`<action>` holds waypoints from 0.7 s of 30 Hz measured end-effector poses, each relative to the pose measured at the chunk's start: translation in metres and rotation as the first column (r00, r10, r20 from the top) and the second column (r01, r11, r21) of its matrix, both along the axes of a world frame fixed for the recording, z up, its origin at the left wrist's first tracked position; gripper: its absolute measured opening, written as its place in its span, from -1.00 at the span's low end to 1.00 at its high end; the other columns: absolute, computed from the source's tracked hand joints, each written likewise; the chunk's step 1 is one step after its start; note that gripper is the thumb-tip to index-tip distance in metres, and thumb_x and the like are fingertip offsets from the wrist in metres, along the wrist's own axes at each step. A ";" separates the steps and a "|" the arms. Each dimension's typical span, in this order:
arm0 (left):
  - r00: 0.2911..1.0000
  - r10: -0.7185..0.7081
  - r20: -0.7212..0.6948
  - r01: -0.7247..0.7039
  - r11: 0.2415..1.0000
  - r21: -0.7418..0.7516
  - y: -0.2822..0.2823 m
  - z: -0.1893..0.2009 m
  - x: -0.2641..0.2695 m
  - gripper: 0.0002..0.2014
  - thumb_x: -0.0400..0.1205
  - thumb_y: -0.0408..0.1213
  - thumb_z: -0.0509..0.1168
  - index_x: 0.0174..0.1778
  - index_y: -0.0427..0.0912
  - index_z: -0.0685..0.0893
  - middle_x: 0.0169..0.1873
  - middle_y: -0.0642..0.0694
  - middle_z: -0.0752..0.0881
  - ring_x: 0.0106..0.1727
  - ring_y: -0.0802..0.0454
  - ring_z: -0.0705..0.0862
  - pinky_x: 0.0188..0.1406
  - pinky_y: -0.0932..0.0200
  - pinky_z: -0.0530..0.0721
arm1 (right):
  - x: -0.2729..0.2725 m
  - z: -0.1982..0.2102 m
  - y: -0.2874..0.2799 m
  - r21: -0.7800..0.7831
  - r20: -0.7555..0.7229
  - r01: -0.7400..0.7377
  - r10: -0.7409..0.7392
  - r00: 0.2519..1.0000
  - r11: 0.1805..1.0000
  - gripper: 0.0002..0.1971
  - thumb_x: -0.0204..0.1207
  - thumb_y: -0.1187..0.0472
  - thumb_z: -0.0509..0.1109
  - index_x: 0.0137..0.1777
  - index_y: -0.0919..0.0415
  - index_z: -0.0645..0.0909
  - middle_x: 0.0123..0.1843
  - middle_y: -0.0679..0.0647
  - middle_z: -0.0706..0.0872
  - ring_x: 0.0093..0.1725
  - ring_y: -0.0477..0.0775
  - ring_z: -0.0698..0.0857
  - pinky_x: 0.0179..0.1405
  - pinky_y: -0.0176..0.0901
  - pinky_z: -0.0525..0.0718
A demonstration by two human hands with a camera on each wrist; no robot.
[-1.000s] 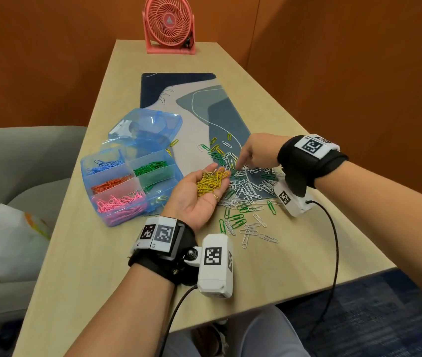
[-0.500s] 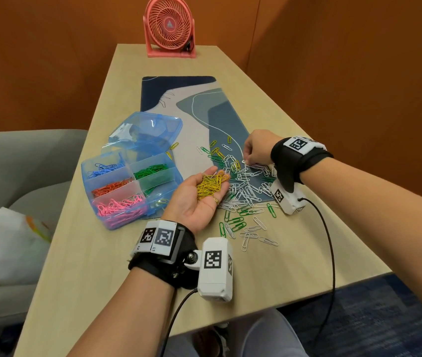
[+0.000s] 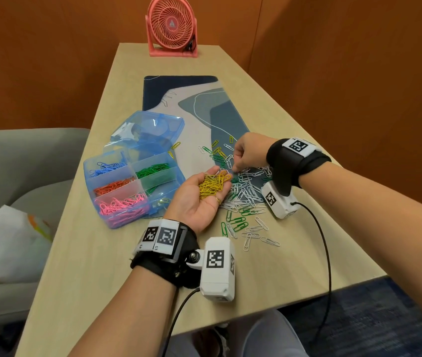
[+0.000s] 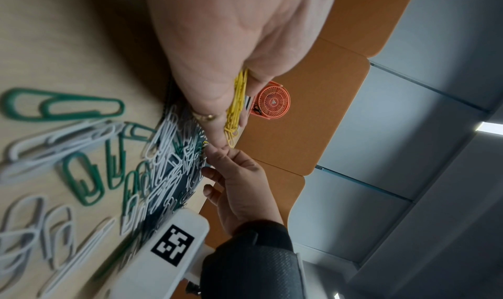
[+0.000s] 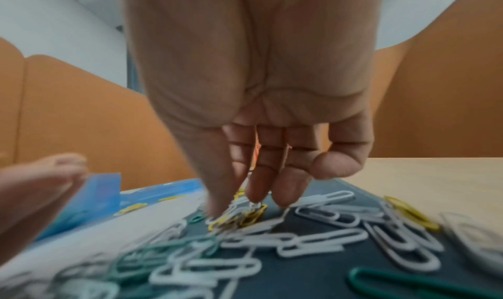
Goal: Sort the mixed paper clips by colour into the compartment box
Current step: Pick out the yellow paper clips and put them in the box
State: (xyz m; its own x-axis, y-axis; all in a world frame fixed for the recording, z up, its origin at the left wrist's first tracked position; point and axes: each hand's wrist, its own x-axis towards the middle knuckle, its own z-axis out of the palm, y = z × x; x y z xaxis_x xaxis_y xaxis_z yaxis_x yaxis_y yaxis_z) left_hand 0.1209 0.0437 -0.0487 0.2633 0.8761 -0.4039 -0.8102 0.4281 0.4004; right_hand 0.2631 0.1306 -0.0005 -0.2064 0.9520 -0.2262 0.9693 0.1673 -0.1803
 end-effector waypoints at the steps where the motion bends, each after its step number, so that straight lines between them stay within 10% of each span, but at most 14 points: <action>1: 1.000 0.001 0.003 -0.001 1.000 0.000 0.000 0.000 0.000 -0.67 0.76 -0.34 -0.06 -0.04 -0.41 0.59 -0.08 -0.35 0.64 -0.11 -0.21 0.66 -0.33 0.03 0.76 | 0.001 0.001 0.002 0.021 0.009 0.017 -0.018 1.000 1.000 -0.90 0.43 0.23 0.53 -0.21 0.24 0.70 -0.26 0.08 0.71 -0.22 0.06 0.63 -0.31 -0.22 0.57; 5: 1.000 0.002 0.022 -0.002 1.000 -0.002 0.000 0.001 0.001 -0.67 0.75 -0.35 -0.06 -0.06 -0.41 0.59 -0.08 -0.34 0.64 -0.10 -0.21 0.66 -0.33 0.02 0.75 | 0.005 0.000 0.009 0.049 0.045 0.087 -0.089 0.995 0.995 -0.83 0.47 0.34 0.40 -0.02 0.38 0.76 -0.04 0.26 0.80 0.02 0.23 0.75 0.02 -0.03 0.71; 21: 0.998 0.001 0.059 -0.001 1.000 0.005 0.001 -0.001 0.001 -0.65 0.76 -0.33 -0.07 -0.06 -0.42 0.58 -0.08 -0.35 0.63 -0.09 -0.22 0.65 -0.38 0.01 0.75 | 0.005 0.006 0.005 -0.012 0.172 0.128 -0.124 0.977 0.992 -0.78 0.37 0.24 0.56 -0.05 0.37 0.77 -0.23 0.17 0.74 -0.26 0.12 0.65 -0.22 -0.17 0.61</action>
State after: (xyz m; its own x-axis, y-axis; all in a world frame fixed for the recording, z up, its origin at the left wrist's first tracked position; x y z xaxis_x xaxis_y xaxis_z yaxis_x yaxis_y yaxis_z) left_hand 0.1215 0.0450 -0.0493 0.2856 0.8785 -0.3830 -0.8330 0.4251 0.3541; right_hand 0.2679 0.1361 0.0052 -0.0413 0.9621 -0.2694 0.9991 0.0394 -0.0126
